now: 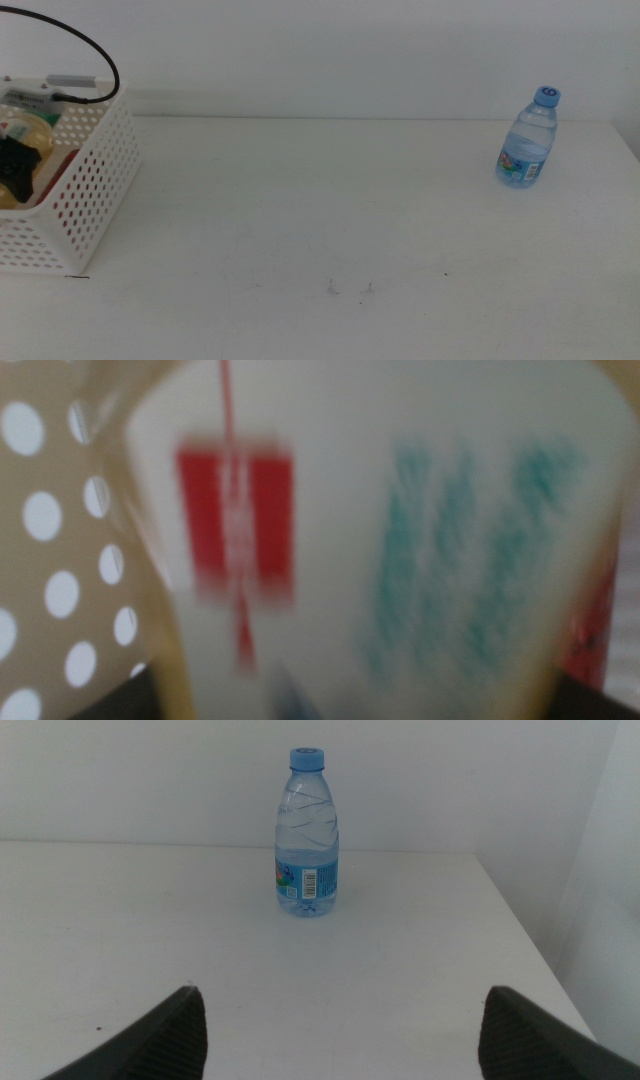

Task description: Use arms to grab the bottles and put them into the dustbin to the left of the table.

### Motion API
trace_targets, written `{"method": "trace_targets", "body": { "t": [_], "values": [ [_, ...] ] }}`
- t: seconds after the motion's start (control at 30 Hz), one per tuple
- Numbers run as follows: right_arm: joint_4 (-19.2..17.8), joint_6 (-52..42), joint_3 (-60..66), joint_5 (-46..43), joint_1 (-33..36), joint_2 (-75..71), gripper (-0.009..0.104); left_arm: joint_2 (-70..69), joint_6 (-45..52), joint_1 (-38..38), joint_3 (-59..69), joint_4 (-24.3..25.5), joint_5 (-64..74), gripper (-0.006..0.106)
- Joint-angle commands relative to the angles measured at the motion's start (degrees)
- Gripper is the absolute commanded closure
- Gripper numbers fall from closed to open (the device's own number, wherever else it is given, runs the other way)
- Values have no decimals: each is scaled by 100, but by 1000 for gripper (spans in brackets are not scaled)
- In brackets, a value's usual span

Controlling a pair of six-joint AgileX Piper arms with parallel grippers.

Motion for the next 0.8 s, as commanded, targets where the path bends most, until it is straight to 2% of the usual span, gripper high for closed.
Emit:
{"method": "trace_targets", "body": {
  "t": [0.0,0.03,0.07,0.2,0.4,0.53,0.77],
  "values": [
    [-30,-40,13,-58,-45,-29,3,-88,29,1,-114,56,-110,17],
    [-30,-40,13,-58,-45,-29,3,-88,-61,1,-114,56,-110,9],
    [-30,-40,13,-58,-45,-29,3,-88,-140,1,-128,28,-110,6],
    [-30,-40,13,-58,-45,-29,3,-356,-274,-120,-128,-149,-83,7],
    [-30,-40,13,-58,-45,-29,3,-1493,-687,-666,-117,-466,-44,7],
    [-30,-40,13,-58,-45,-29,3,-2524,-636,-1356,318,-957,-405,7],
    [-30,-40,13,-58,-45,-29,3,-4156,-459,-2951,1306,-1321,-1357,7]
  ]
}}
